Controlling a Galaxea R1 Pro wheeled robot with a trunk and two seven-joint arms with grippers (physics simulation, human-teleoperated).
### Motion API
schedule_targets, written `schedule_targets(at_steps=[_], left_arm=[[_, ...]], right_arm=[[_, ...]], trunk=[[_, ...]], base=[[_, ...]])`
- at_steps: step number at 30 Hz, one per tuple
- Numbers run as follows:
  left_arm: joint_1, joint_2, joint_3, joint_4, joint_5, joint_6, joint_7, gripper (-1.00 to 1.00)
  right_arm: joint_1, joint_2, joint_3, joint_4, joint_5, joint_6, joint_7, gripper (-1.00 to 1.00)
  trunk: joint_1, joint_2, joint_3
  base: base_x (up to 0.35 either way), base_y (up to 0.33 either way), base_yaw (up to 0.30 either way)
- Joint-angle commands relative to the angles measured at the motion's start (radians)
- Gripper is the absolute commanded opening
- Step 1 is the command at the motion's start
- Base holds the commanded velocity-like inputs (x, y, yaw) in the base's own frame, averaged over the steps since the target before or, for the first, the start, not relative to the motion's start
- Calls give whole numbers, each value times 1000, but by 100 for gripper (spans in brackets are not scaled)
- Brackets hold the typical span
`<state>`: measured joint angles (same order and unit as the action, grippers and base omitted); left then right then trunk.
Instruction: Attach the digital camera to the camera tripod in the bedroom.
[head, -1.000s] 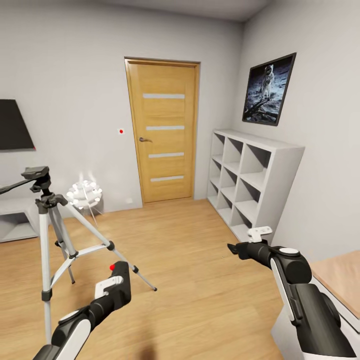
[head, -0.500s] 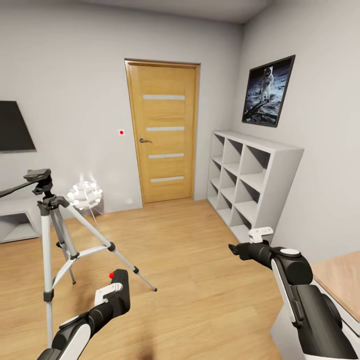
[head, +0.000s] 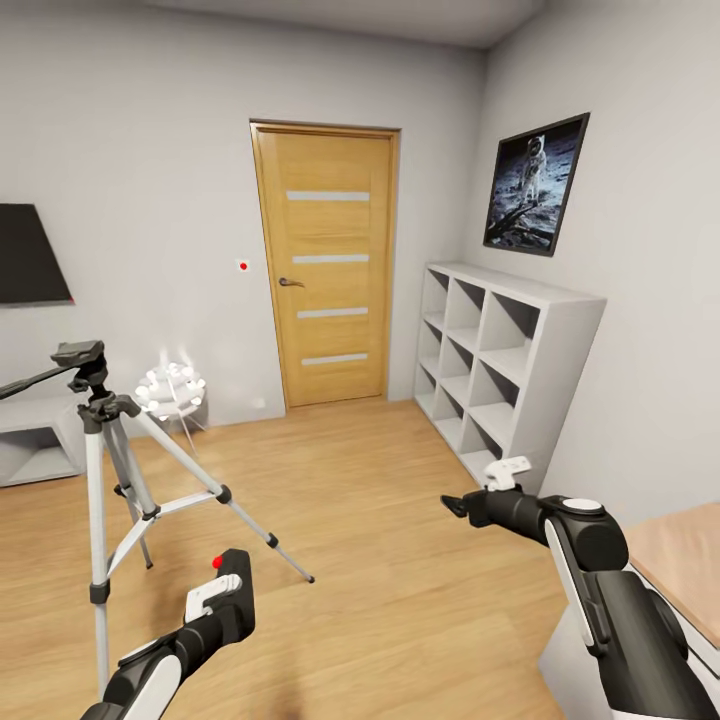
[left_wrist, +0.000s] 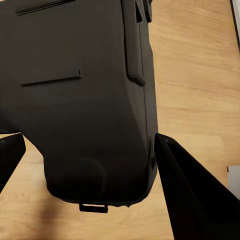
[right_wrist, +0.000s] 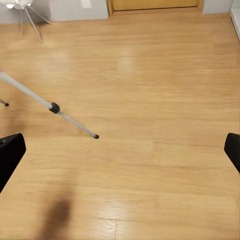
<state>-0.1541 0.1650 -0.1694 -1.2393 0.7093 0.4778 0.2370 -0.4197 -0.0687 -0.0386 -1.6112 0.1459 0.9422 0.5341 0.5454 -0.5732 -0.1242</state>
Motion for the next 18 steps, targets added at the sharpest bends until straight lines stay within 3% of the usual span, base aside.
schedule_targets(at_steps=[1,3,4,8,18], left_arm=[[-1,1,-2,-1,9,1,8,-100],[-1,0,-2,-1,9,-1,8,-100],[-1,0,-4,0,9,-3,8,-100],[-1,-1,-6,0,8,-5,6,-100],[-1,-1,-8,0,7,-5,3,-100]], right_arm=[[-1,0,-1,-1,11,3,21,100],[-1,-1,-1,-1,11,2,53,100],[-1,-1,-4,-1,14,-1,114,100],[-1,-2,-7,-1,15,-5,149,100],[-1,0,-3,-1,17,-7,160,100]], trunk=[[0,-2,-2],[0,-2,-2],[0,-2,-2],[0,-2,-2],[0,-2,-2]], base=[[0,0,0],[0,0,0],[7,0,0],[93,0,0],[300,-54,0]])
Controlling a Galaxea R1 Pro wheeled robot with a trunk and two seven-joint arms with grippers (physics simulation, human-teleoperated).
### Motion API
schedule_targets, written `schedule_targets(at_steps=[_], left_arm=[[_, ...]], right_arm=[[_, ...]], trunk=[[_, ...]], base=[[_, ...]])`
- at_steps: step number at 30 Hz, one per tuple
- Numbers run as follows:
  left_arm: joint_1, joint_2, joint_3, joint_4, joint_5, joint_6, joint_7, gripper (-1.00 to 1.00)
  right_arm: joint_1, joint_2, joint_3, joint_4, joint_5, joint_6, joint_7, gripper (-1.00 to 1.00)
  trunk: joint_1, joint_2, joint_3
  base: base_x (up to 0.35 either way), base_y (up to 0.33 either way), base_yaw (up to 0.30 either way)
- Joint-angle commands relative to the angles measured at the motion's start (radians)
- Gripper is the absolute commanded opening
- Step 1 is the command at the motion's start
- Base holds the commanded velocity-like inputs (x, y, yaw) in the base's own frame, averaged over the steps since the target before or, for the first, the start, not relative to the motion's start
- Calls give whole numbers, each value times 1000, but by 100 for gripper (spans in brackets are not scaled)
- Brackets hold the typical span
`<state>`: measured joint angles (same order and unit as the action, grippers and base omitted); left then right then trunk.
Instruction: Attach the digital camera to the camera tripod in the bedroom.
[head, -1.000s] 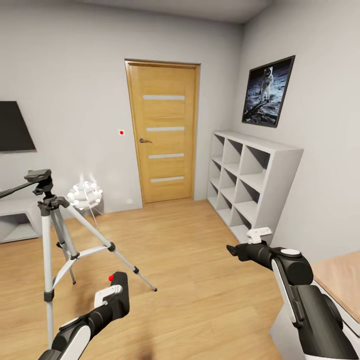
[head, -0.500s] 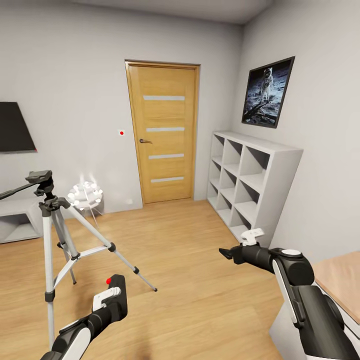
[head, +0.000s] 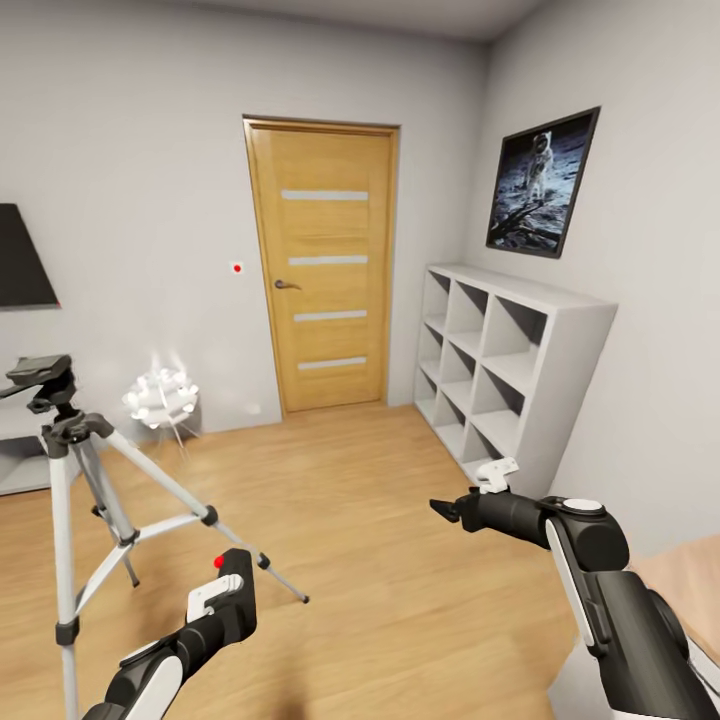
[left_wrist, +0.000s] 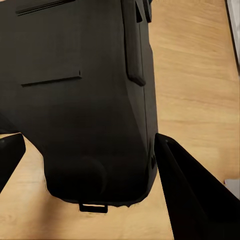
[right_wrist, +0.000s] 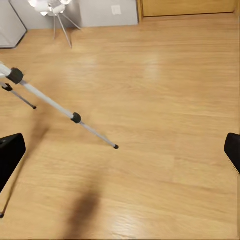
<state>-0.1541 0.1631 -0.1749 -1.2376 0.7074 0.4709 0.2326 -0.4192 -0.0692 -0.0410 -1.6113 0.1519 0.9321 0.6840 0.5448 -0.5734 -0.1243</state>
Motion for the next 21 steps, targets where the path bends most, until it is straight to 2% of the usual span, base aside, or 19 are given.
schedule_targets(at_steps=[1,21], left_arm=[[-1,1,-3,-2,9,2,7,-100],[-1,1,-3,-2,11,2,9,-100]], right_arm=[[-1,0,0,-1,11,2,10,100],[-1,0,3,-1,12,2,11,100]], trunk=[[1,-2,-2],[1,-2,-2]], base=[[318,-124,0],[305,-183,-17]])
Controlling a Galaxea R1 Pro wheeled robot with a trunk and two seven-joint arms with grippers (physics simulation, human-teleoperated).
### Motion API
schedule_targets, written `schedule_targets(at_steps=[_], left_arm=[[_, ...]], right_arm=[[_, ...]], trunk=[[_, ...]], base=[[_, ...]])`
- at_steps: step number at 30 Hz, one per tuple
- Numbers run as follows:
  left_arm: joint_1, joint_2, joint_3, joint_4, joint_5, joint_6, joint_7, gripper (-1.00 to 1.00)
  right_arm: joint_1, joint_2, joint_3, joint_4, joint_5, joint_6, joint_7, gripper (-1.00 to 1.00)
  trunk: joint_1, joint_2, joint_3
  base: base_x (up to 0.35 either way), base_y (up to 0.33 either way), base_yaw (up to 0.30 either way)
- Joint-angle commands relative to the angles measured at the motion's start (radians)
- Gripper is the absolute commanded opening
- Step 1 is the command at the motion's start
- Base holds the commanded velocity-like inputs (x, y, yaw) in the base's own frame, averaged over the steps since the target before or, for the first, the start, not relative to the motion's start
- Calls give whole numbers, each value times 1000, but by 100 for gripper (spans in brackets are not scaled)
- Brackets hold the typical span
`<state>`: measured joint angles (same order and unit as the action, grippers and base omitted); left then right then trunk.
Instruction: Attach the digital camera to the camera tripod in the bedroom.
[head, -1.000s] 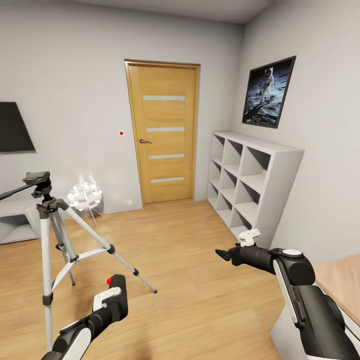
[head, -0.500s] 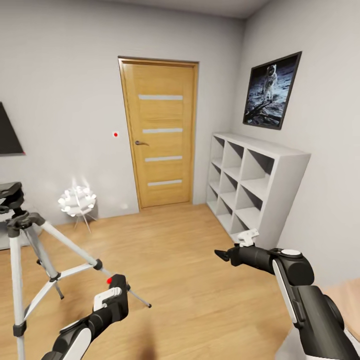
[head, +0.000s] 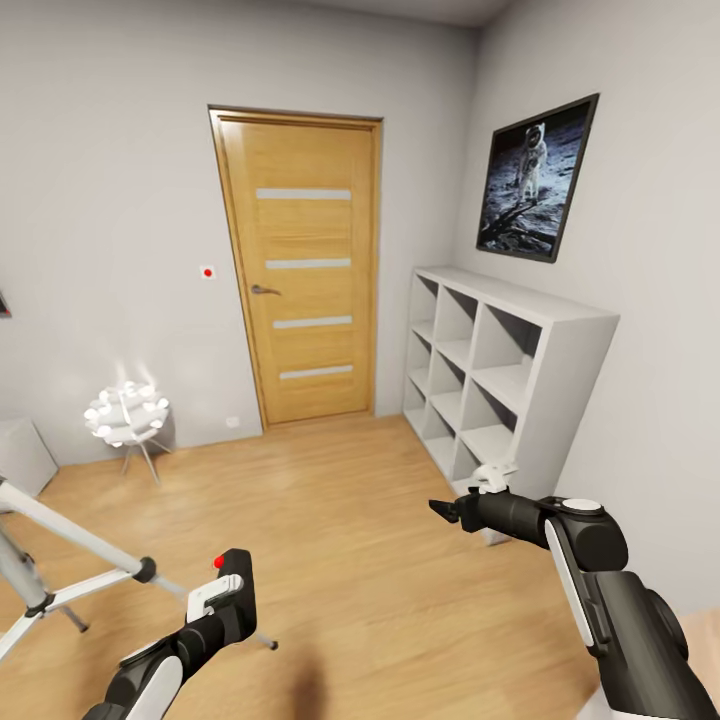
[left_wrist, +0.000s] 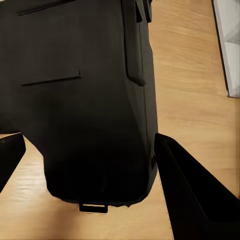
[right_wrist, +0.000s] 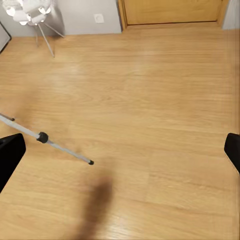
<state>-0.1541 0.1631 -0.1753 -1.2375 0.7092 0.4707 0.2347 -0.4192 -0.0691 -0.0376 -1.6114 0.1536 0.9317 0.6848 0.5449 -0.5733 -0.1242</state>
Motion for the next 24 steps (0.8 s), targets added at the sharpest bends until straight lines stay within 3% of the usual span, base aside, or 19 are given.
schedule_targets(at_steps=[1,14,24], left_arm=[[-1,1,-2,-2,9,2,6,-100],[-1,1,-1,-2,12,2,2,-100],[-1,1,0,-2,11,2,2,-100]], right_arm=[[-1,0,-1,-1,11,2,10,100],[0,0,0,-1,12,-8,10,100],[0,0,1,-1,15,-17,10,100]], trunk=[[1,-2,-2],[1,-2,-2],[1,-2,-2]], base=[[300,-191,-69],[310,-138,-24],[321,-37,-1]])
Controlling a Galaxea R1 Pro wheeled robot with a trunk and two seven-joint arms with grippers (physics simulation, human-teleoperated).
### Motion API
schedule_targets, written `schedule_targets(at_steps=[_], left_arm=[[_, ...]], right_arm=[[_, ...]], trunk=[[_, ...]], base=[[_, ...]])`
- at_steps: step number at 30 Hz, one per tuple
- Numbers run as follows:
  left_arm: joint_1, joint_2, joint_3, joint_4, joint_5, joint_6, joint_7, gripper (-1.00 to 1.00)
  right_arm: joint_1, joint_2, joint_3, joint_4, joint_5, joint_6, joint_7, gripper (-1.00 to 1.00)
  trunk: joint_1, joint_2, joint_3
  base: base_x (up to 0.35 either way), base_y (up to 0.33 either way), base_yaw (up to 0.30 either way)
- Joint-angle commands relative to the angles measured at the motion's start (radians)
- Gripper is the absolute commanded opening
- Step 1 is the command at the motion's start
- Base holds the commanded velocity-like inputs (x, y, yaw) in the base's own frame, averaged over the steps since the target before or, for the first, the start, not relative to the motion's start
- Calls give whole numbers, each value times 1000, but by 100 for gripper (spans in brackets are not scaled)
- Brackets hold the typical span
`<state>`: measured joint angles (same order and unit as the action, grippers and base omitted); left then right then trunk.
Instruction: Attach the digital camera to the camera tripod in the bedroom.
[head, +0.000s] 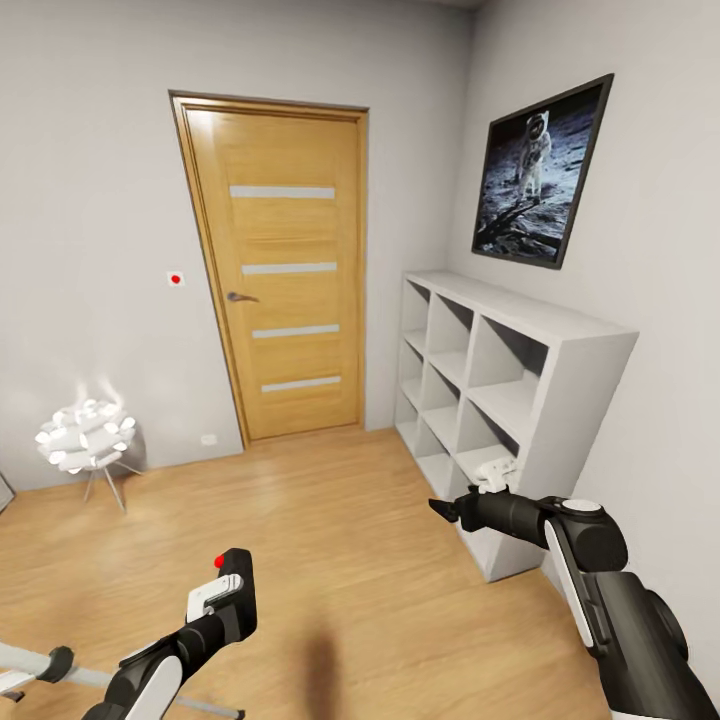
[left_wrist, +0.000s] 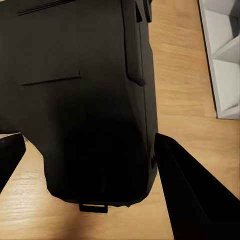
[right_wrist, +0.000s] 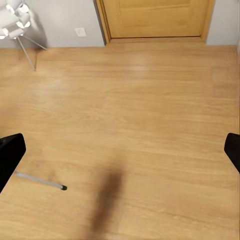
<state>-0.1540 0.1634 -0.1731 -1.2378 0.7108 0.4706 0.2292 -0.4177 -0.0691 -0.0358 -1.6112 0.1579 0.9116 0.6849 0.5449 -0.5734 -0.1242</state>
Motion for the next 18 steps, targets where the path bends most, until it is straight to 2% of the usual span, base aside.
schedule_targets(at_steps=[1,9,18], left_arm=[[-1,1,-2,-2,9,2,7,-100],[-1,1,-2,-2,8,2,7,-100],[-1,1,-2,-2,7,1,7,-100]], right_arm=[[-1,0,-1,-1,11,2,10,100],[-1,0,0,-1,12,2,10,100],[-1,0,1,-1,14,3,10,100]], trunk=[[1,-2,-2],[1,-2,-2],[1,-2,-2]], base=[[324,-8,0],[324,-3,32],[325,-2,186]])
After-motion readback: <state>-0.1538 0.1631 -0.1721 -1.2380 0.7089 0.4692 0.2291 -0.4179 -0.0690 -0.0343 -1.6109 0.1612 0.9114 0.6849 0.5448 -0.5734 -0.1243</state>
